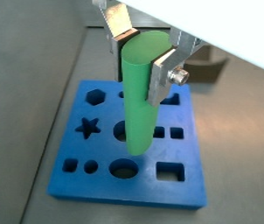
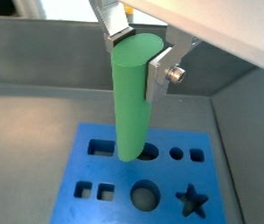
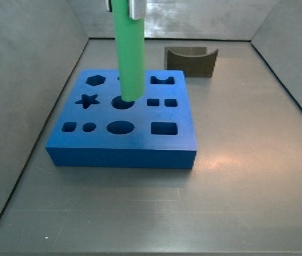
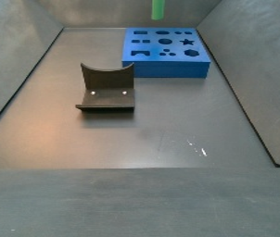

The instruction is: Insert the oval object.

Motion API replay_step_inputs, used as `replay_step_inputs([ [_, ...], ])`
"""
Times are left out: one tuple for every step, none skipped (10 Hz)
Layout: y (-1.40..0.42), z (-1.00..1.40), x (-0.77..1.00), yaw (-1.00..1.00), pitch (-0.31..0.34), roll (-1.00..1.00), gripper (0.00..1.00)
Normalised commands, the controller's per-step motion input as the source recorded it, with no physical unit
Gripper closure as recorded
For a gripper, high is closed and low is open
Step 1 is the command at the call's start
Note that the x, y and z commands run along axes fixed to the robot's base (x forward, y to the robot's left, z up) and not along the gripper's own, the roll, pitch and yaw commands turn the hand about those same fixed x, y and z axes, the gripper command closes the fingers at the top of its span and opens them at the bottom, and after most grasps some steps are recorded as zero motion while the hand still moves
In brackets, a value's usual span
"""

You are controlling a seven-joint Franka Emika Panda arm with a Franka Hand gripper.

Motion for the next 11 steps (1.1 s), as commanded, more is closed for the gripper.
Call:
replay_step_inputs([
  [-0.04, -0.19, 0.0, -1.0, 0.0, 0.0, 1.0],
  [-0.03, -0.2, 0.0, -1.0, 0.0, 0.0, 1.0],
  [-0.03, -0.2, 0.0, -1.0, 0.0, 0.0, 1.0],
  [-0.03, -0.2, 0.0, -1.0, 0.0, 0.0, 1.0],
  [-0.03, -0.2, 0.0, -1.0, 0.0, 0.0, 1.0],
  [-0.03, -0.2, 0.0, -1.0, 0.0, 0.0, 1.0],
  [-0.03, -0.2, 0.0, -1.0, 0.0, 0.0, 1.0],
  [-0.07, -0.14, 0.0, -1.0, 0.0, 0.03, 1.0],
  [-0.12, -0.1, 0.0, -1.0, 0.0, 0.05, 1.0],
  [-0.18, -0.09, 0.0, -0.96, 0.014, 0.07, 1.0],
  [-0.27, -0.11, 0.0, -0.9, 0.03, 0.07, 1.0],
])
